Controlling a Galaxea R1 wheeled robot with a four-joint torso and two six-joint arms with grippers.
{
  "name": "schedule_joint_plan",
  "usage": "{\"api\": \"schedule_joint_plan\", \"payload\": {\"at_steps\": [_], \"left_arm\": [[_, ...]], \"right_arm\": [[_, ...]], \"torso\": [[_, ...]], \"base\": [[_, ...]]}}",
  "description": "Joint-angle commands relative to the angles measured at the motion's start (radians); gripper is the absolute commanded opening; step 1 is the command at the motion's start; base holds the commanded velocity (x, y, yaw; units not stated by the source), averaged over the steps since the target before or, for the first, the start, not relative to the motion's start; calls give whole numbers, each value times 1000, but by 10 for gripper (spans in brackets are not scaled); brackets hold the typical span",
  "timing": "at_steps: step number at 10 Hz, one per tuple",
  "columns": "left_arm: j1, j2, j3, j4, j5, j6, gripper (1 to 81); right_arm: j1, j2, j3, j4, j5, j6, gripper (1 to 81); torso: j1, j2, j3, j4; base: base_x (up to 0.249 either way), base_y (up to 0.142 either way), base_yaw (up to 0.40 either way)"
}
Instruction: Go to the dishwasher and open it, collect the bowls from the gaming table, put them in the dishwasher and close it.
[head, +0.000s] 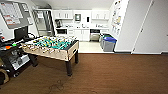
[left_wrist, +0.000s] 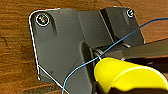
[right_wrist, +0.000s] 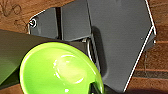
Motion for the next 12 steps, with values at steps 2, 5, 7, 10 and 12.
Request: {"api": "schedule_joint_plan", "payload": {"at_steps": [2, 5, 7, 10, 12], "left_arm": [[-27, -7, -1, 8, 34, 7, 10], [-26, -9, -1, 8, 24, 7, 10], [-24, -9, -1, 9, 22, 7, 10], [-20, -9, -1, 9, 20, 7, 10], [-20, -9, -1, 9, 20, 7, 10]], "right_arm": [[31, 2, 4, -12, -43, -2, 10], [31, 2, 3, -12, -43, -2, 10], [28, 2, 3, -12, -43, -2, 10], [29, 2, 3, -12, -43, -2, 10], [31, 3, 3, -12, -46, -3, 10]], "torso": [[0, 0, 0, 0], [0, 0, 0, 0], [0, 0, 0, 0], [0, 0, 0, 0], [0, 0, 0, 0]], "base": [[117, 0, 0], [119, 0, 0], [120, 0, 0], [120, -61, 0], [120, -61, 0]]}}
